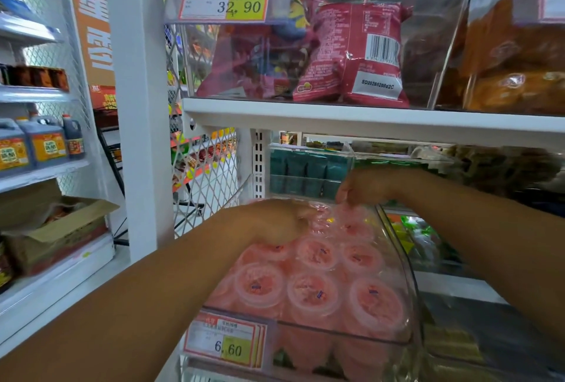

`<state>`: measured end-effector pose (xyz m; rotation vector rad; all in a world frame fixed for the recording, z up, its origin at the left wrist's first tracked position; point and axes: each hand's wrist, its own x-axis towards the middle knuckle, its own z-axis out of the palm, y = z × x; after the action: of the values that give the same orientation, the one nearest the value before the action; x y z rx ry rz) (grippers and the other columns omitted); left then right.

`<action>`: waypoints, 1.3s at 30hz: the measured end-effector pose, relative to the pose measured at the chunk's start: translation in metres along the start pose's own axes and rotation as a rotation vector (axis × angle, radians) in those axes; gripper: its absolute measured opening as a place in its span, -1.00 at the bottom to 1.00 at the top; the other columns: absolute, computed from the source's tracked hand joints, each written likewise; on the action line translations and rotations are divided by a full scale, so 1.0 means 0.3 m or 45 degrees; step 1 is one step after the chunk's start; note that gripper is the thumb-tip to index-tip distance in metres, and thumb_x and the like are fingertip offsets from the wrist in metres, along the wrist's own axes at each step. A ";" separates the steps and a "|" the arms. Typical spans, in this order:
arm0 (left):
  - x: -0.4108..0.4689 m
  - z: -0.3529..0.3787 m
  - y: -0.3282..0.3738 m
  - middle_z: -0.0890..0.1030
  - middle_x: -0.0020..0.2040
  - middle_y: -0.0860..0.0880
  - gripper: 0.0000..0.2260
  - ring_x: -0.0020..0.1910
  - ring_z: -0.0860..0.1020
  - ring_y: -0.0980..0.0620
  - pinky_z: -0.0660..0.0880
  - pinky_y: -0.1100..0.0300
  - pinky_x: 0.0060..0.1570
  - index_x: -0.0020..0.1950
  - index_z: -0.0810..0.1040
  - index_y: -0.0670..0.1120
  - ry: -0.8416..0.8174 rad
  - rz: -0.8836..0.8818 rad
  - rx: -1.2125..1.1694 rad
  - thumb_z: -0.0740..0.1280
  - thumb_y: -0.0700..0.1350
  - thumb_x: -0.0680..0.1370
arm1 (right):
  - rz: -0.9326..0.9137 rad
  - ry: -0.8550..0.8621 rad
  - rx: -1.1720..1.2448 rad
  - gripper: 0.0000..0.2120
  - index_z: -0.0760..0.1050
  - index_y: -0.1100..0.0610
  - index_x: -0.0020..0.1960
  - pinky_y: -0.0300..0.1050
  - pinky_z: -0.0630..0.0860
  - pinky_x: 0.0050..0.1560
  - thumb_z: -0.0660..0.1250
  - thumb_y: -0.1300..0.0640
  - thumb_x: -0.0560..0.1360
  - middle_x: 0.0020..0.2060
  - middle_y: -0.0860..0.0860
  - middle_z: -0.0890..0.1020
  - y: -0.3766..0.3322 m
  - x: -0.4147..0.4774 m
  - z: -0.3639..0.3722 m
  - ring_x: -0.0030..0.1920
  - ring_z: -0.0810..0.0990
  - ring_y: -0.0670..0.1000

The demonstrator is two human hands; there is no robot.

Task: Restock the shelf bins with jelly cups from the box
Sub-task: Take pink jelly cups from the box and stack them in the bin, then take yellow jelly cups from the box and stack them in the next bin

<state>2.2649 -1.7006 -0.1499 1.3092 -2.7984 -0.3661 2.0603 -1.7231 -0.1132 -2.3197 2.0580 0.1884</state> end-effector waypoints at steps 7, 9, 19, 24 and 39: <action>-0.125 -0.025 0.065 0.29 0.51 0.09 -0.62 0.45 0.29 0.14 0.18 0.41 0.31 0.51 0.30 0.08 0.349 0.097 -0.213 0.13 -0.05 0.67 | -0.102 0.598 0.568 -0.78 0.57 -0.02 0.20 -0.43 0.41 0.03 0.27 0.13 0.59 0.08 -0.19 0.56 -0.009 -0.234 -0.012 0.03 0.53 -0.16; -0.210 -0.002 0.104 0.41 0.41 0.17 -0.66 0.33 0.39 0.26 0.25 0.55 0.15 0.43 0.40 0.10 0.540 0.195 -0.379 0.20 -0.08 0.65 | -0.150 0.739 0.708 -0.81 0.57 -0.12 0.15 -0.41 0.47 -0.01 0.30 0.07 0.58 0.04 -0.20 0.60 -0.041 -0.373 0.017 -0.03 0.57 -0.18; -0.601 0.614 0.350 0.54 0.11 0.29 -0.79 0.11 0.49 0.32 0.41 0.48 0.00 0.17 0.60 0.20 -0.073 0.404 -0.604 0.22 0.05 0.62 | -0.155 -0.083 1.540 -0.74 0.65 0.06 0.04 -0.22 0.50 -0.30 0.32 0.06 0.40 -0.17 0.09 0.69 -0.059 -1.045 0.626 -0.30 0.57 0.01; -0.525 1.175 0.300 0.53 0.29 -0.01 -0.70 0.21 0.52 0.01 0.44 0.24 0.06 0.37 0.49 -0.01 -0.727 0.120 -0.298 0.20 -0.14 0.64 | 0.288 -0.609 1.670 -0.82 0.54 0.13 0.10 -0.21 0.57 -0.14 0.20 0.25 0.59 -0.13 0.02 0.69 -0.035 -1.082 1.250 -0.11 0.61 0.05; -0.649 1.856 0.130 0.53 0.20 -0.01 -0.72 0.14 0.55 -0.11 0.54 0.03 0.06 0.34 0.47 0.00 -0.847 -0.563 -0.817 0.20 -0.17 0.64 | 1.333 -0.613 1.872 -0.75 0.52 0.15 0.22 0.08 0.53 0.20 0.15 0.29 0.62 0.19 0.21 0.55 -0.196 -1.120 2.034 0.16 0.55 0.24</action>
<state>2.2910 -1.4177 -0.6683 1.8181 -2.3434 -1.8213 2.0386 -1.3196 -0.6837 -0.2834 1.7787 -0.5129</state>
